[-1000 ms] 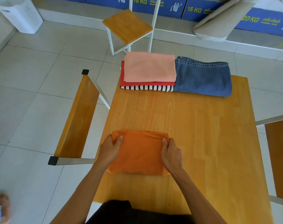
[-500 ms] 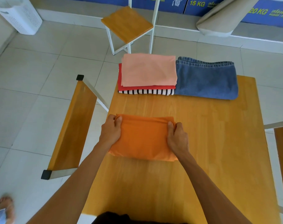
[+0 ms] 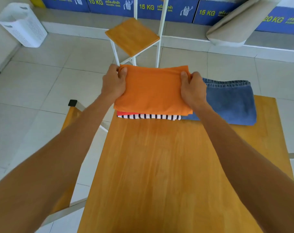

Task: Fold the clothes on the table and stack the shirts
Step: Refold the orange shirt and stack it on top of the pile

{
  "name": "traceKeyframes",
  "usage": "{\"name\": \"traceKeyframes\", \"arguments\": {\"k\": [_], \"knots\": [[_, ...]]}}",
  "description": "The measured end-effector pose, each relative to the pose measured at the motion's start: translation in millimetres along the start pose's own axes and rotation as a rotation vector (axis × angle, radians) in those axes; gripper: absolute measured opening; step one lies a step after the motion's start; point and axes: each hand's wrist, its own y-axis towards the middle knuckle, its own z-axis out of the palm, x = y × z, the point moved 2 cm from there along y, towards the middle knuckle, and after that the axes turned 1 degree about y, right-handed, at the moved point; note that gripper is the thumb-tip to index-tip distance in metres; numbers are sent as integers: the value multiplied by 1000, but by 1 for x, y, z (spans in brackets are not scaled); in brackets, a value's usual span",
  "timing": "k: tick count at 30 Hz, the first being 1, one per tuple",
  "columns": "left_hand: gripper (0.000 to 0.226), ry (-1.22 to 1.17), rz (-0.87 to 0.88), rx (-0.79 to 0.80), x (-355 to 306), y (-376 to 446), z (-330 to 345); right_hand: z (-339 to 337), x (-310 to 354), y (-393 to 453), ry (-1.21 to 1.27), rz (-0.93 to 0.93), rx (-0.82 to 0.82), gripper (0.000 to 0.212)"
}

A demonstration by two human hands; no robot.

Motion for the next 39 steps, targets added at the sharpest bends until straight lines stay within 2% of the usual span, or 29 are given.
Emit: {"name": "traceKeyframes", "arguments": {"k": [5,10,18,22,28,31,33,35,37,39], "knots": [[52,-26,-113,16,9,47,26,15,2,51,-25,70,24,47],[49,68,-202,87,31,50,53,34,-26,57,-143,133,222,49],[45,-7,-213,55,25,68,40,27,-15,50,-88,73,45,38],[49,75,-202,79,37,52,46,34,-22,32,-115,109,100,40],[44,120,-113,-16,26,56,35,26,-11,34,-106,76,44,36],[43,249,-98,29,24,44,38,27,-12,27,-178,116,100,40],[41,336,-63,-3,18,38,36,26,-9,23,-244,122,67,39],[37,415,73,-87,7,34,35,25,1,22,-320,6,-69,36],[35,438,265,-142,-6,29,42,31,16,22,-379,-195,-169,39],[39,453,393,-81,-19,21,57,45,33,19,-446,-387,-123,43]]}}
